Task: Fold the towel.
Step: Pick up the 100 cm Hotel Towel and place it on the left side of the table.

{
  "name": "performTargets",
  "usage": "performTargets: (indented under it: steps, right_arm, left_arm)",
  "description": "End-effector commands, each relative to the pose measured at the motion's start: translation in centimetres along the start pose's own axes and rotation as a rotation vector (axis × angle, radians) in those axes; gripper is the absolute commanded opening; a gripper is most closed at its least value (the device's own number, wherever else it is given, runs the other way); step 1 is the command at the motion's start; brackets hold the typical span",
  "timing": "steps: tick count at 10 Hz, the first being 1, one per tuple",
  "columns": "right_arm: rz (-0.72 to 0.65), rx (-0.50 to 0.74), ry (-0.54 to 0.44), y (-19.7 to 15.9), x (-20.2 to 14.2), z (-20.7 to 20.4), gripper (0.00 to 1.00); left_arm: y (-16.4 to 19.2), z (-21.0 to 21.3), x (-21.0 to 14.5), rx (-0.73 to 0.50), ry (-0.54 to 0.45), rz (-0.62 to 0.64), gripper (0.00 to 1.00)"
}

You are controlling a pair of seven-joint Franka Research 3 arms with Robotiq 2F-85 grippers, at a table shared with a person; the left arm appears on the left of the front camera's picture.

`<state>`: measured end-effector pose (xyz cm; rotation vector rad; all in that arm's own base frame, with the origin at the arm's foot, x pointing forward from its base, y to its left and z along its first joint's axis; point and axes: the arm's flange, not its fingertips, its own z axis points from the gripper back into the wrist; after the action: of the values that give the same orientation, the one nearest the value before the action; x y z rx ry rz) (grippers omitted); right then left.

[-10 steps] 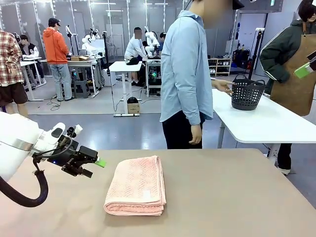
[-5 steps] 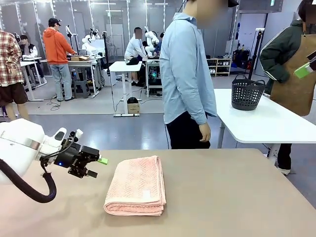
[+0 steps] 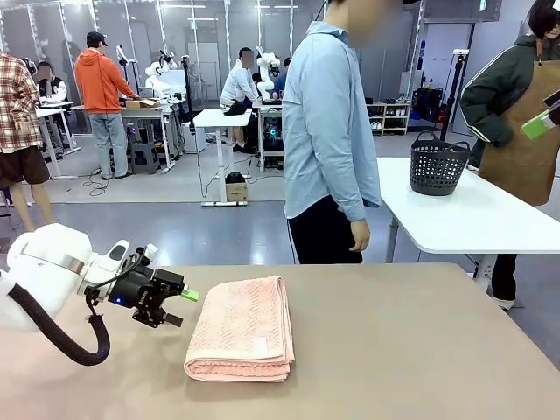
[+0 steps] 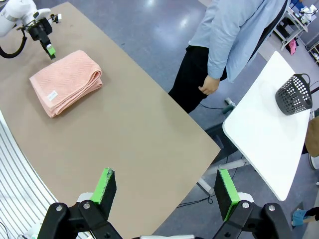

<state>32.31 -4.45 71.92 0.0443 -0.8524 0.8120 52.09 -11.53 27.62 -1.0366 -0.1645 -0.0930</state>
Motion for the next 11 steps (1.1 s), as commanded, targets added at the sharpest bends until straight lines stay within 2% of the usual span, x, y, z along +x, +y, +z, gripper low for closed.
performTargets:
  steps: [1,5,8,9,10,11]
  right_arm:
    - [-0.023,-0.003,0.008,0.1,0.1,0.2,1.0]
    - [-0.023,-0.003,0.008,0.1,0.1,0.2,1.0]
    - [-0.023,-0.003,0.008,0.1,0.1,0.2,1.0]
    - [-0.023,-0.003,0.008,0.1,0.1,0.2,1.0]
    - [-0.023,-0.003,0.008,0.1,0.1,0.2,1.0]
    - [-0.023,-0.003,0.008,0.1,0.1,0.2,1.0]
  left_arm:
    - [0.4,-1.1,1.0,-0.036,-0.015,0.046,1.0]
    - [0.3,-3.6,1.5,-0.097,0.021,0.078,1.0]
    - [0.1,-5.4,1.0,-0.075,0.032,0.08,1.0]
    - [-0.1,-5.4,0.7,-0.081,0.023,0.06,0.59]
    - [-0.1,-5.4,0.5,-0.108,0.018,0.068,0.4]
    - [0.1,-5.4,0.4,-0.124,0.005,0.074,0.0]
